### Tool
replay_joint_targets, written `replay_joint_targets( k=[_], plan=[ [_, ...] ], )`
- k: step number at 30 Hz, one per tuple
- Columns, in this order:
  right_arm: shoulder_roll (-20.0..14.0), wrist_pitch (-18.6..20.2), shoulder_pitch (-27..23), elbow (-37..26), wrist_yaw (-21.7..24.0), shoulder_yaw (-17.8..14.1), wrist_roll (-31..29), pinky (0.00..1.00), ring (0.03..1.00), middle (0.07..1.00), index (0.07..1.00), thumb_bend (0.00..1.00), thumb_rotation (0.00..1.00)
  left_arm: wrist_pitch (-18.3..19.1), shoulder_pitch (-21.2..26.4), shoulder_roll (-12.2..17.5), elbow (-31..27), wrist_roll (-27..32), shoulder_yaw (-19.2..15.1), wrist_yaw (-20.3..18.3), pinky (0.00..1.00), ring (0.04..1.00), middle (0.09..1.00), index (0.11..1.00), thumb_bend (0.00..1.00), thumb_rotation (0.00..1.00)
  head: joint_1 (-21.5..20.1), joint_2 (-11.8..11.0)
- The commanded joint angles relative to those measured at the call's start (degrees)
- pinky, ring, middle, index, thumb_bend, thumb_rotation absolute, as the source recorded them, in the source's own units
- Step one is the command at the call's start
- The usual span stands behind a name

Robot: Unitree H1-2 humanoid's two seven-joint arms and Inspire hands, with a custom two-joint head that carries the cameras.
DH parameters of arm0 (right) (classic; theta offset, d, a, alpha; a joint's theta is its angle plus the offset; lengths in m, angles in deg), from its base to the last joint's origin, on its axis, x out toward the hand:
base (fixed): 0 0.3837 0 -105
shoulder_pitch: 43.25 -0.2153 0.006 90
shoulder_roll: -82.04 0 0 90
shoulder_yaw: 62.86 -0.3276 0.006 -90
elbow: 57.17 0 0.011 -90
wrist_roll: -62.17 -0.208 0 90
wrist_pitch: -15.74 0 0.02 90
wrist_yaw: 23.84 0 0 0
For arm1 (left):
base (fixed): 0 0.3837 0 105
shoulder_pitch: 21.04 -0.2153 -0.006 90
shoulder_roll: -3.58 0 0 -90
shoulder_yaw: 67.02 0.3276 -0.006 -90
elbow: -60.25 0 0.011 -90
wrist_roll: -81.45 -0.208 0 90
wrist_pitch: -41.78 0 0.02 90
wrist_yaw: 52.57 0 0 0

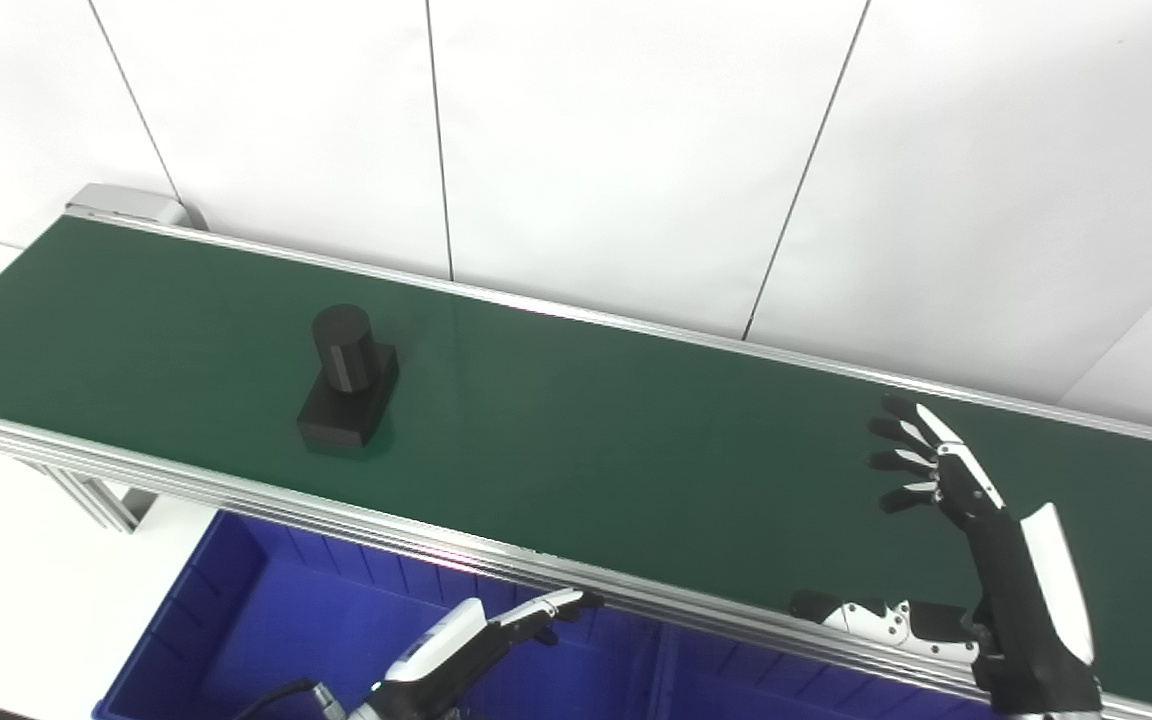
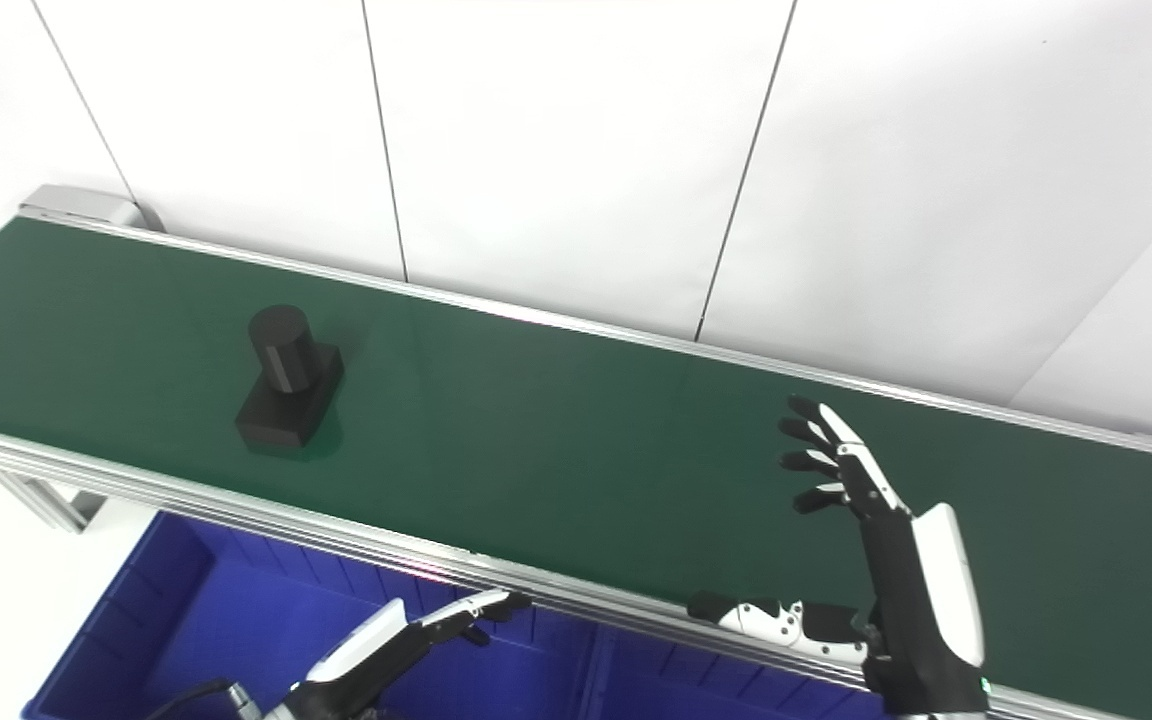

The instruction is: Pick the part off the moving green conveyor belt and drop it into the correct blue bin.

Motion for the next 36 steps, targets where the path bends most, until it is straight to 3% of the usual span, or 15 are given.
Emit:
replay_joint_targets(
  k=[1,12,36],
  plan=[
    [-0.11,0.89,-1.76,-2.31,0.09,-0.49,-0.36,0.61,0.753,0.824,0.882,0.89,0.23,-2.39,0.8,1.02,-0.48,0.45,0.31,1.78,0.79,0.886,0.939,0.917,0.9,0.31,0.01,0.06],
    [-0.15,3.46,-4.14,-2.45,0.94,-0.63,0.53,0.66,0.791,0.847,0.89,0.85,0.21,-2.39,1.47,2.57,-0.5,0.1,2.75,5.17,0.77,0.875,0.931,0.914,0.89,0.31,-1.56,1.31],
    [-0.33,9.72,-12.76,0.76,4.19,1.62,3.89,0.69,0.812,0.882,0.915,0.84,0.35,-2.4,2.42,5.62,-1.33,0.92,7.04,11.34,0.81,0.887,0.932,0.923,0.88,0.28,-7.19,4.65]
  ],
)
